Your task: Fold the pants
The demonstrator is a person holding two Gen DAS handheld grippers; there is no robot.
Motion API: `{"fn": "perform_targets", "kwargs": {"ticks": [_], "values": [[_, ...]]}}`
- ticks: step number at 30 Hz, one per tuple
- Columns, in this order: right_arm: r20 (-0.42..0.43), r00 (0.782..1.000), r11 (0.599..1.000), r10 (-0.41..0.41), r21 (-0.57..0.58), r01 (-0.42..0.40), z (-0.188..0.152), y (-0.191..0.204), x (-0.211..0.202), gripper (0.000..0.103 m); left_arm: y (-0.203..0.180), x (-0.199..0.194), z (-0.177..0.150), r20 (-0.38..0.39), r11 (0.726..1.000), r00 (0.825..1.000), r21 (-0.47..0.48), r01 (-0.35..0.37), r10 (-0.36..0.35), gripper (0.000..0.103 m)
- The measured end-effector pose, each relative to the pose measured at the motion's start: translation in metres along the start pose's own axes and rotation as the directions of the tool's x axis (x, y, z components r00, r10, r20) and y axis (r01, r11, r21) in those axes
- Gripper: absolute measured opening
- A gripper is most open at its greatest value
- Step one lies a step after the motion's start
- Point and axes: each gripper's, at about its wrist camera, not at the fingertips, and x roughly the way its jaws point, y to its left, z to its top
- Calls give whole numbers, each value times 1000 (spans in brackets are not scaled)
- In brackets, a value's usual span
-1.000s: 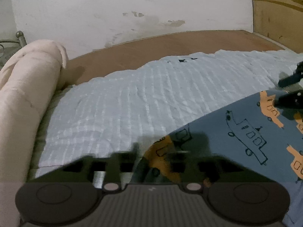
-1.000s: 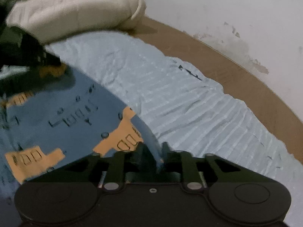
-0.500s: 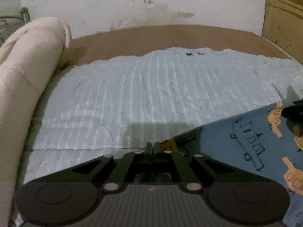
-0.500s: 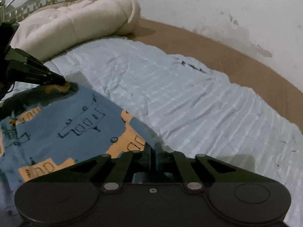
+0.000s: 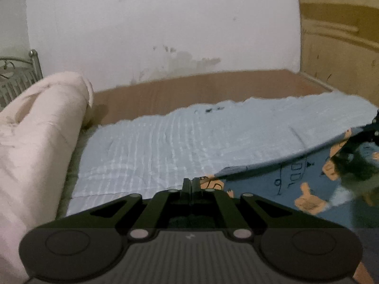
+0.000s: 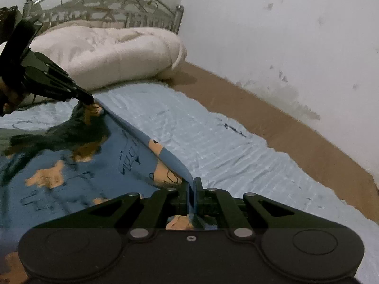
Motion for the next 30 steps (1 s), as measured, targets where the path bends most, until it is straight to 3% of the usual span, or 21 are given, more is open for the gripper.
{"fn": "perform_targets", "kwargs": {"ticks": [9, 19, 24, 30], "values": [[28, 997, 996, -71, -55, 73, -45, 65, -77, 1, -33, -78, -47, 101, 1000, 995, 12, 16, -17, 0], [58, 984, 982, -168, -82, 172, -87, 124, -108, 1, -47, -106, -101, 90, 1000, 996, -5, -15, 15, 0], [57, 979, 975, -197, -90, 201, -102, 146, -117, 1, -53, -107, -126, 47, 999, 998, -16, -28, 29, 0], [37, 978, 975, -207, -76, 209, -119, 164, -119, 1, -55, -106, -135, 38, 999, 998, 11, -47, 47, 0]]}}
